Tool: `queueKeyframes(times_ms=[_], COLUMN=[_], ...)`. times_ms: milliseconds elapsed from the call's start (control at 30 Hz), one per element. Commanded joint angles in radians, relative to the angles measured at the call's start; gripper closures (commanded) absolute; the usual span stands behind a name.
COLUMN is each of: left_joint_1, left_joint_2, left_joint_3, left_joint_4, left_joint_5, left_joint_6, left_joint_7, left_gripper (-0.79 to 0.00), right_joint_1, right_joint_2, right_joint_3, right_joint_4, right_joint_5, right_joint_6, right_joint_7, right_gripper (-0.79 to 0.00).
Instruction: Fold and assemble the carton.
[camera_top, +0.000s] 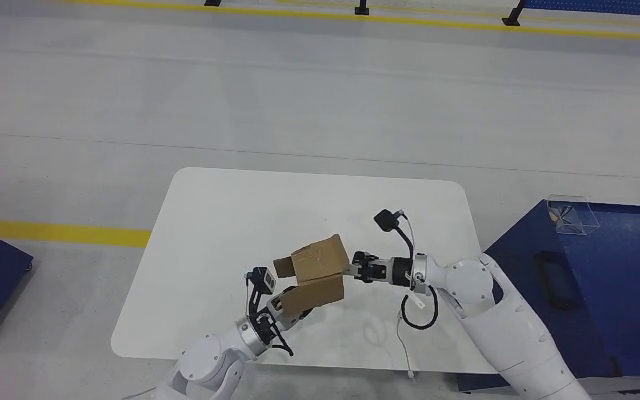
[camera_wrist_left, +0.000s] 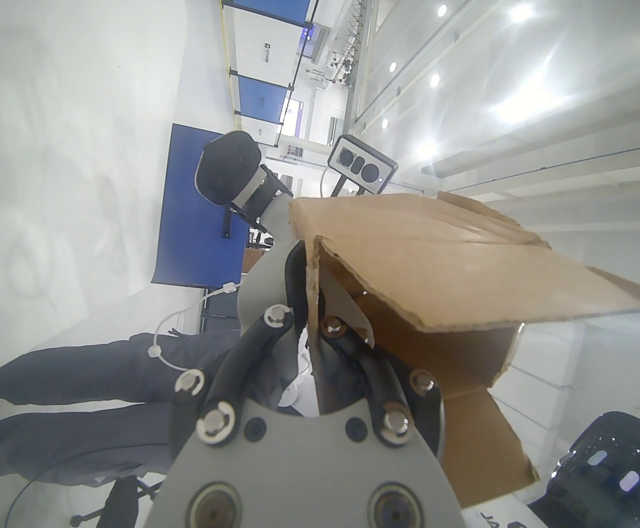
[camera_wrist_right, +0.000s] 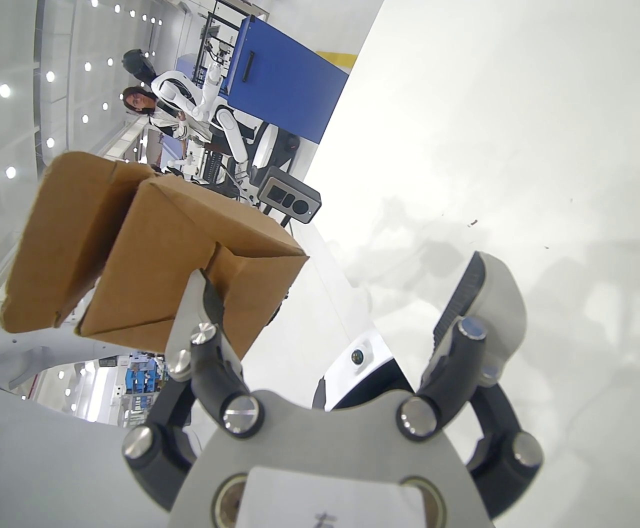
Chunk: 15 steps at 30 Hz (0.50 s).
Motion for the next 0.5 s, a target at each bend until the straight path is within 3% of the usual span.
queueKeyframes(times_ms=[0,300,467], left_joint_1=[0.0,0.007,0.004], left_joint_2=[0.0,0.0,-0.001], left_joint_3=[0.0,-0.008,0.001], left_joint_4=[0.001,0.008,0.018], left_joint_5=[0.001,-0.018,-0.019], left_joint_6=[0.002,-0.007,-0.005], left_joint_7=[0.0,-0.012,-0.021], left_gripper=[0.0,0.0,0.0], right_joint_1=[0.001,-0.044,-0.046], right_joint_2=[-0.001,0.013,0.008], right_joint_3=[0.002,0.075,0.049], right_joint_4=[0.0,0.033,0.039], right_joint_5=[0.006,0.054,0.094], right_joint_6=[-0.005,-0.017,-0.016], right_joint_7=[-0.004,0.004,0.051], right_gripper=[-0.785,-0.785,-0.785])
